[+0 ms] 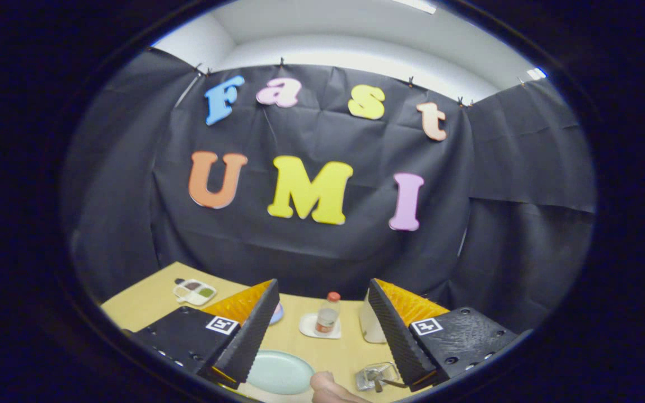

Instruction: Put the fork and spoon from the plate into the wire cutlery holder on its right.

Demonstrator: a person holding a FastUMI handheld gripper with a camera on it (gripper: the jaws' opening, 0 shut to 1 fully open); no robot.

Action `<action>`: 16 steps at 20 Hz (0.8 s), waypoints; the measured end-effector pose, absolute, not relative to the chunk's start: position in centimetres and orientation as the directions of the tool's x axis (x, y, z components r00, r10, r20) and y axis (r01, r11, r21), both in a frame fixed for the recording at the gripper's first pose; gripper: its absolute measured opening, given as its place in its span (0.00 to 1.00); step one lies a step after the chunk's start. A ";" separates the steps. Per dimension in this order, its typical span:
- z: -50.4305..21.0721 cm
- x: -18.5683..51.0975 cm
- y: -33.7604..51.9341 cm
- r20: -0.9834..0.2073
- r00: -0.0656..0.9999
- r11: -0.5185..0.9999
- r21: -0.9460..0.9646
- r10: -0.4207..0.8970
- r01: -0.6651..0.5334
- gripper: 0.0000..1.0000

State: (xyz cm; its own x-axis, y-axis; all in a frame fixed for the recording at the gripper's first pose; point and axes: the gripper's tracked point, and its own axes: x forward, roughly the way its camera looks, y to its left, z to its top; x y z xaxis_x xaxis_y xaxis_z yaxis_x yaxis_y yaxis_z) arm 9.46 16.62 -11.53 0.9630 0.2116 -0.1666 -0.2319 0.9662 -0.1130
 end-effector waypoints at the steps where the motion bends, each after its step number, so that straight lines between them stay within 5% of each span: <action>1: -11.0 8.5 17.6 -0.136 0.960 0.962 -0.084 0.246 -0.258 0.96; 16: -7.4 3.5 18.5 -0.090 0.978 0.981 -0.032 0.188 -0.192 0.96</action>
State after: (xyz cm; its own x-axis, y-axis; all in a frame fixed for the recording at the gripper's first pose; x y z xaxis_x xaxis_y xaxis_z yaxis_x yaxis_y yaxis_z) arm 3.45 18.46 -7.39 0.9780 0.1882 -0.0897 -0.1917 0.9809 -0.0322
